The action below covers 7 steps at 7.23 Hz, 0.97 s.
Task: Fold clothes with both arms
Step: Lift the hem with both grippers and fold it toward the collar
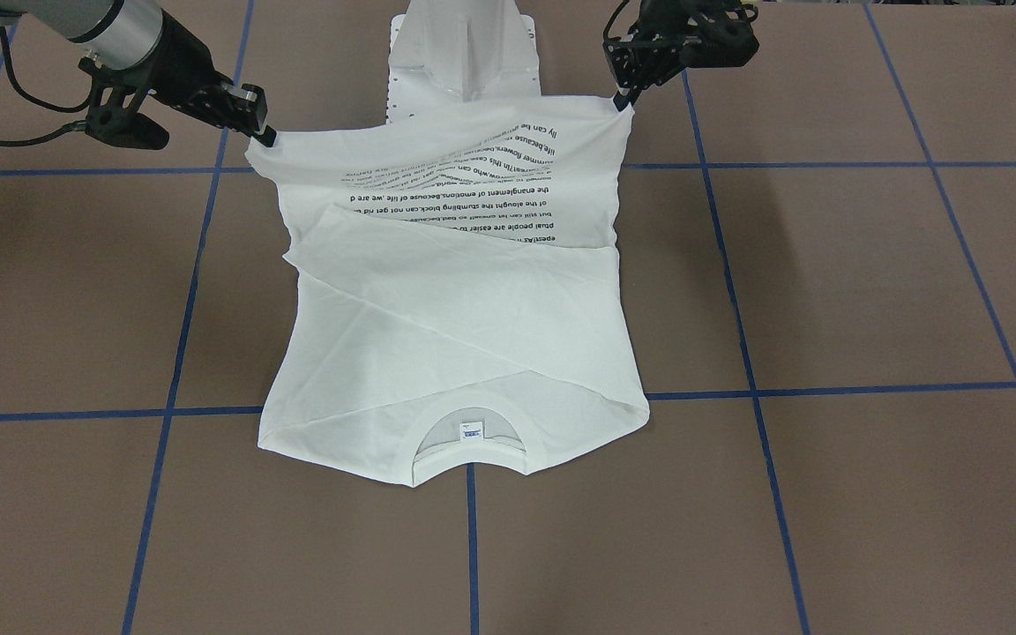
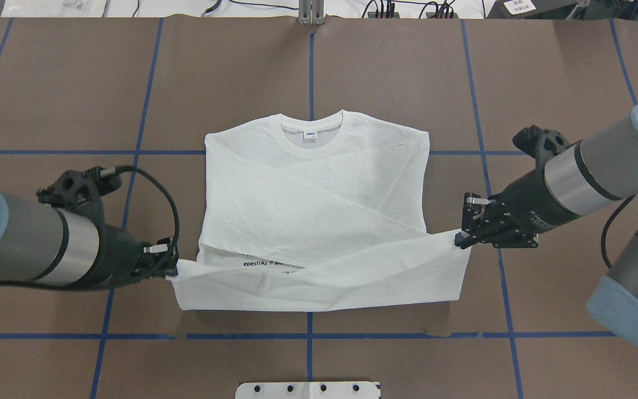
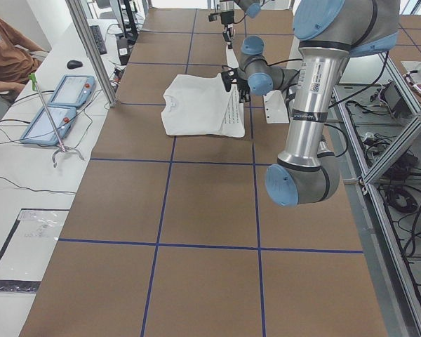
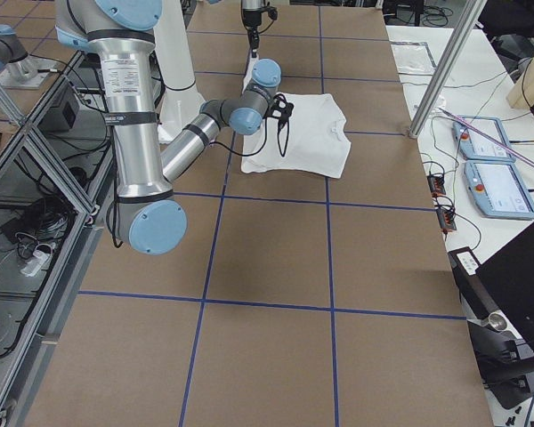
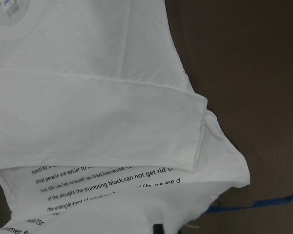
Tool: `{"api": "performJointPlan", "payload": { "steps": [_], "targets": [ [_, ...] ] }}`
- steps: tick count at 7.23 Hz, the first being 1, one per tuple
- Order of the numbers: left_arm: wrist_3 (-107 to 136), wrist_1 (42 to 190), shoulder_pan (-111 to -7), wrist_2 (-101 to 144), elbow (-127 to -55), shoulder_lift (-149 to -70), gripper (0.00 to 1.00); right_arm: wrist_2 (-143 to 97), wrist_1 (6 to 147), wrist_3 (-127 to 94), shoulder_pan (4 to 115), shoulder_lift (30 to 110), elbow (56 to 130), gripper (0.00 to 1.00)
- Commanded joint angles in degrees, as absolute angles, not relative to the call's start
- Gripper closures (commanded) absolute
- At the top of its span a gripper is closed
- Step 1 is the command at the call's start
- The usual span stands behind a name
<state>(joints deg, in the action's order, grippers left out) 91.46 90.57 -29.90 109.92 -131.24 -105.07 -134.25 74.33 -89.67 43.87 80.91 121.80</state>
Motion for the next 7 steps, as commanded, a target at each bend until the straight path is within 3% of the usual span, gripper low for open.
{"api": "performJointPlan", "payload": {
  "steps": [1, 7],
  "targets": [
    [86.78, 91.05, -36.89, 111.0, -120.02, -112.13, 1.0, -133.86, 74.27, -89.3, 48.94, 73.52, 113.07, 1.0],
    [85.69, 106.5, -44.21, 110.92, -98.11, -119.97, 1.0, -131.05, 74.09, -85.53, 51.76, 62.86, 97.68, 1.0]
  ]
}}
